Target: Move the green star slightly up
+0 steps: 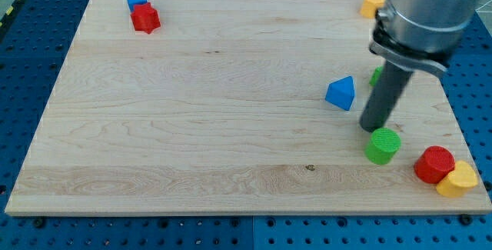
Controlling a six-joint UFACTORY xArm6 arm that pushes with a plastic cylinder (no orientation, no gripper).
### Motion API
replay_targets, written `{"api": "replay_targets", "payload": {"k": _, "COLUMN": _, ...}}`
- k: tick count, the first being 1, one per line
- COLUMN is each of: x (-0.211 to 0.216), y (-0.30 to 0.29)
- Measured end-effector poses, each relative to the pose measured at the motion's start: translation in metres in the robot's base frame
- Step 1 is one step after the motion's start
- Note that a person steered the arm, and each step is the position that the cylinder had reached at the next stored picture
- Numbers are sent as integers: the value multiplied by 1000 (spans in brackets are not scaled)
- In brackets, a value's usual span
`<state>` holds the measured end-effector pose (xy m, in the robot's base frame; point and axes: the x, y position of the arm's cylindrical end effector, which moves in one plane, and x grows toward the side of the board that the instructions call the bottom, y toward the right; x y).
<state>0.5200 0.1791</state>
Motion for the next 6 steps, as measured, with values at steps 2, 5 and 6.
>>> {"api": "replay_targets", "payload": {"k": 2, "x": -29, "y": 44}}
{"api": "replay_targets", "payload": {"k": 5, "x": -140, "y": 35}}
{"api": "replay_targets", "payload": {"k": 6, "x": -116, "y": 34}}
